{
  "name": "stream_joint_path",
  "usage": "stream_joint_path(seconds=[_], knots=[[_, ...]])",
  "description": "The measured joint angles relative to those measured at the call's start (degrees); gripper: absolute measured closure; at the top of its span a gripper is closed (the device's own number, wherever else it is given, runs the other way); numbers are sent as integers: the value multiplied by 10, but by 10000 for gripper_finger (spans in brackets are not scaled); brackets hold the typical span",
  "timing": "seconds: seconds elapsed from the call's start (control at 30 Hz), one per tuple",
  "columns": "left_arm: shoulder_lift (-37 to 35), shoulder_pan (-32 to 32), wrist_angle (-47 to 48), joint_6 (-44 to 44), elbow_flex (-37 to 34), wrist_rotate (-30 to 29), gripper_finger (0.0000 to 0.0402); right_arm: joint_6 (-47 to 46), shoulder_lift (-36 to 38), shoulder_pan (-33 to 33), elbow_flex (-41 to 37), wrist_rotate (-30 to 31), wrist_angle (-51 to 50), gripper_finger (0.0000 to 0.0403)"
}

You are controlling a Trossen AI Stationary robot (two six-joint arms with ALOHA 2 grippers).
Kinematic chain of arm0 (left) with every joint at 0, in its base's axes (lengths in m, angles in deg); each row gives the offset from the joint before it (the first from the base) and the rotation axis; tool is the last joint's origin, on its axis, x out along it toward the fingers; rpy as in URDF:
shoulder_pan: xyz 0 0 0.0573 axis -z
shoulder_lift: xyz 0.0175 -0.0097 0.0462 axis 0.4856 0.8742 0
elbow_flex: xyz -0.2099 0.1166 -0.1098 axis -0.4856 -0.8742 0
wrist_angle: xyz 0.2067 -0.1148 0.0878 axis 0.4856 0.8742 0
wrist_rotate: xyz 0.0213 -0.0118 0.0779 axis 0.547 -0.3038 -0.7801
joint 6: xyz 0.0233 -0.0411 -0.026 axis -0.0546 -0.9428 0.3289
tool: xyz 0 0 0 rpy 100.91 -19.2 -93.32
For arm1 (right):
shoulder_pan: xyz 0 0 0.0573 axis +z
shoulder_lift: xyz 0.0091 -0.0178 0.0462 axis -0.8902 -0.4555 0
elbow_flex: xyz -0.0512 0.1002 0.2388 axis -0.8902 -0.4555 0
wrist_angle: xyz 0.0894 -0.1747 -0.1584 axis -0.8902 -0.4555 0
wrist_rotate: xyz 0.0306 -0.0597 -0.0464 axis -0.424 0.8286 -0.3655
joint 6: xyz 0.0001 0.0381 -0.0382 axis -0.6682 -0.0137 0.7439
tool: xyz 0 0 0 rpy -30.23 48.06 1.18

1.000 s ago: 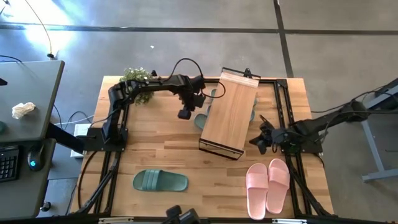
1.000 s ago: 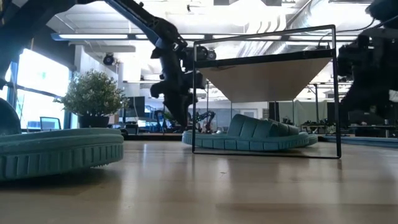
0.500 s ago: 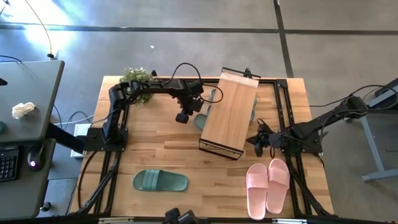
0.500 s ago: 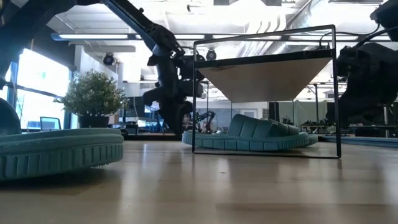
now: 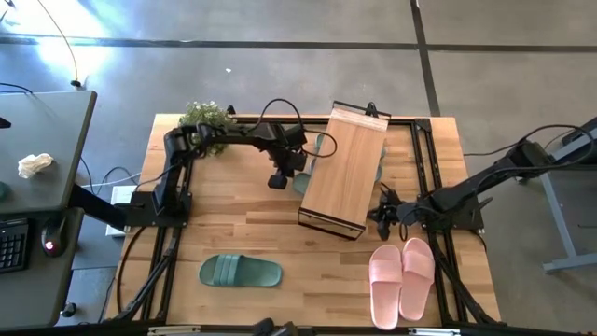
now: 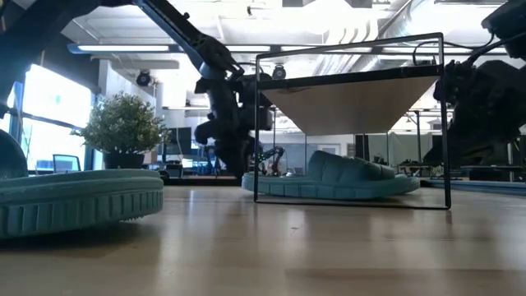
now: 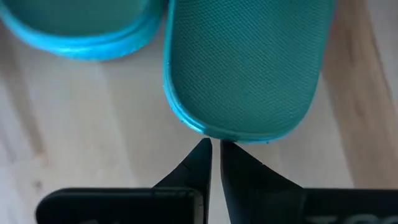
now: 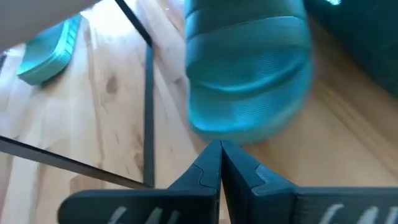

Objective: Pick and place slides into the shelf
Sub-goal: Put the green slide under the shelf

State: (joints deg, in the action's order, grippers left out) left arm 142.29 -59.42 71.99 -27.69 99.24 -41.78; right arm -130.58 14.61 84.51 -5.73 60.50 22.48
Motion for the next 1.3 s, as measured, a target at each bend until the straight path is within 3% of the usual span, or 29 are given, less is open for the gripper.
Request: stream_joint_path(seconds=[0.47, 1.1, 1.3], knots=[[0, 51, -18, -18, 0, 0, 378, -68, -96, 0, 0, -26, 64, 403], [0, 49, -59, -62, 0, 9, 378, -167, -100, -1, 0, 118, -1, 403], [0, 49, -65, -63, 0, 9, 378, -171, -100, -8, 0, 125, -14, 403]])
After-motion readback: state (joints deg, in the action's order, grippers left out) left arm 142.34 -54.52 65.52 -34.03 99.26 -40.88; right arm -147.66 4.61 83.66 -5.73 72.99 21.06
